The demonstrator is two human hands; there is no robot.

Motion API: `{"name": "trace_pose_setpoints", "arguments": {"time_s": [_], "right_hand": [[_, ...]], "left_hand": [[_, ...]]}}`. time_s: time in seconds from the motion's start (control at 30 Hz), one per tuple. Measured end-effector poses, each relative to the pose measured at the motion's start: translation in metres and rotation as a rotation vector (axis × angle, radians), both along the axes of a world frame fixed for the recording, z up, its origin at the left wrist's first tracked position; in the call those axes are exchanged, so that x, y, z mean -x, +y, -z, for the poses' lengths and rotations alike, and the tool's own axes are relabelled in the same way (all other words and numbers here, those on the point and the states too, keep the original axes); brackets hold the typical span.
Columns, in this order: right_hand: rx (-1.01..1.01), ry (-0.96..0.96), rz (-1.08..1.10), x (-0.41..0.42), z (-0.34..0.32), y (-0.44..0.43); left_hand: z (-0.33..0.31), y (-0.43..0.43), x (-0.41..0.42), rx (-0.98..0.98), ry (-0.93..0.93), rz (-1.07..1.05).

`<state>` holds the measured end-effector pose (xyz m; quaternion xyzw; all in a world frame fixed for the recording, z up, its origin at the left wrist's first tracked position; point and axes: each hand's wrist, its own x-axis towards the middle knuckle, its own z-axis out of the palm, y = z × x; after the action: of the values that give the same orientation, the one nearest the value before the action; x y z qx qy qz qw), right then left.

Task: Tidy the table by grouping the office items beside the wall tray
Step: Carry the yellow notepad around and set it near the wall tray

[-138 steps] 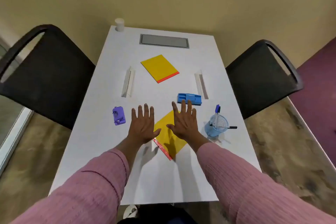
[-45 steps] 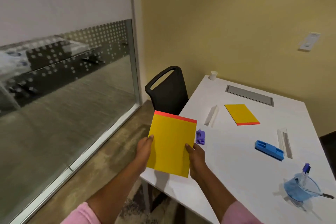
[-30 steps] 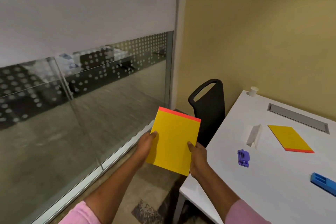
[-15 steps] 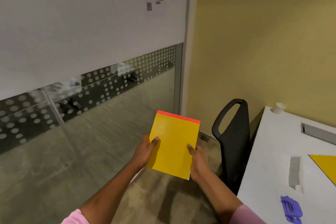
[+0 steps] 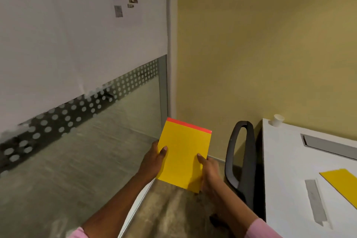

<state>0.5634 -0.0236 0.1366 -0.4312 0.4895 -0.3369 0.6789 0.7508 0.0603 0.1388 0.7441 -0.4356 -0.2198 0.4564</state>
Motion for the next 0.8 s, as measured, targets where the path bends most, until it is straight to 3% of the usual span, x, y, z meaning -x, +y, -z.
{"name": "trace_pose_setpoints", "arguments": {"time_s": [0.4,0.8], "right_hand": [[-0.022,-0.128,0.340,-0.065,-0.018,-0.139],[0.016,-0.087,0.633,-0.027,-0.036,-0.291]], "left_hand": [[-0.017,-0.211,-0.085,0.031,-0.111,0.341],[-0.034,-0.427,-0.046,0.108,-0.175,0.664]]}}
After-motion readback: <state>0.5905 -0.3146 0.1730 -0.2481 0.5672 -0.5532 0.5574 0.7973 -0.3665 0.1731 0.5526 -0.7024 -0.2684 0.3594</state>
